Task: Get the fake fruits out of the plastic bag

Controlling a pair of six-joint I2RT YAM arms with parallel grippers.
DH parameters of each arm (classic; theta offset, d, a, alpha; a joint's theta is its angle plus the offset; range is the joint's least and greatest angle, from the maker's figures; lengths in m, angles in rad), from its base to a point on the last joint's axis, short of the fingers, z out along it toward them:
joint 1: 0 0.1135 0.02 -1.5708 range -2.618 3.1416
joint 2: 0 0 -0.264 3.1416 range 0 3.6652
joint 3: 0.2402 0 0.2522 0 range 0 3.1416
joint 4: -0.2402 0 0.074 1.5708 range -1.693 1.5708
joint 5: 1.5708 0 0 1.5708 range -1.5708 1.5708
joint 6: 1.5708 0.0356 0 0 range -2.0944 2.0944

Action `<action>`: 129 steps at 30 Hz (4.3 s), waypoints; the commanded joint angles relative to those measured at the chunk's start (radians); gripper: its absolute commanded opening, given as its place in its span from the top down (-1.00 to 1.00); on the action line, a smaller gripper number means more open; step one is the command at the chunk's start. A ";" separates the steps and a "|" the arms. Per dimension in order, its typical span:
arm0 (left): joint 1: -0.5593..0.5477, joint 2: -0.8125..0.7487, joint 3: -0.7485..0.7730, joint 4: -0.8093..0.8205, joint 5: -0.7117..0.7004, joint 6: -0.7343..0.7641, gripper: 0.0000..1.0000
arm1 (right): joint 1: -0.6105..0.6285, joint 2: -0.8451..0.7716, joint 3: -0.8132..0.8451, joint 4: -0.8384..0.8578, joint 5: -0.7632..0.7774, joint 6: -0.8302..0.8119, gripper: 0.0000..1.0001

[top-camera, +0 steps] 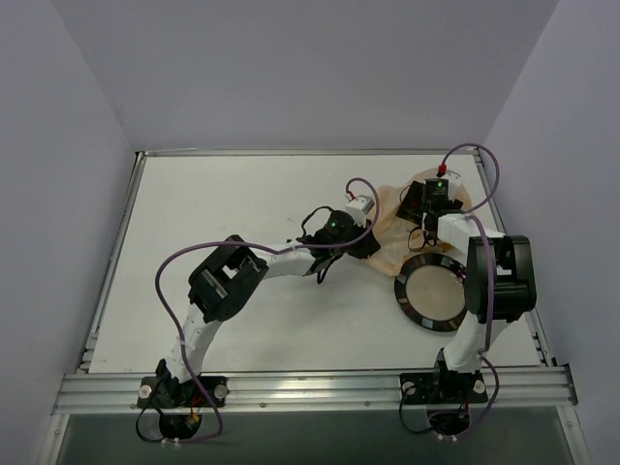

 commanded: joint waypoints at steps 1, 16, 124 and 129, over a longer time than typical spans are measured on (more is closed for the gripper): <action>-0.001 0.002 0.031 0.038 -0.003 0.012 0.95 | -0.017 0.013 -0.012 -0.069 0.029 -0.002 -0.94; 0.000 -0.042 0.011 0.046 -0.027 -0.004 0.95 | -0.025 -0.041 -0.083 -0.139 0.021 0.012 -0.68; 0.024 -0.148 -0.072 0.062 -0.129 0.028 0.95 | 0.144 0.011 -0.018 0.197 -0.205 0.098 -0.64; 0.035 -0.154 -0.084 0.058 -0.130 0.027 0.95 | 0.150 0.077 -0.015 0.201 -0.208 0.115 -0.66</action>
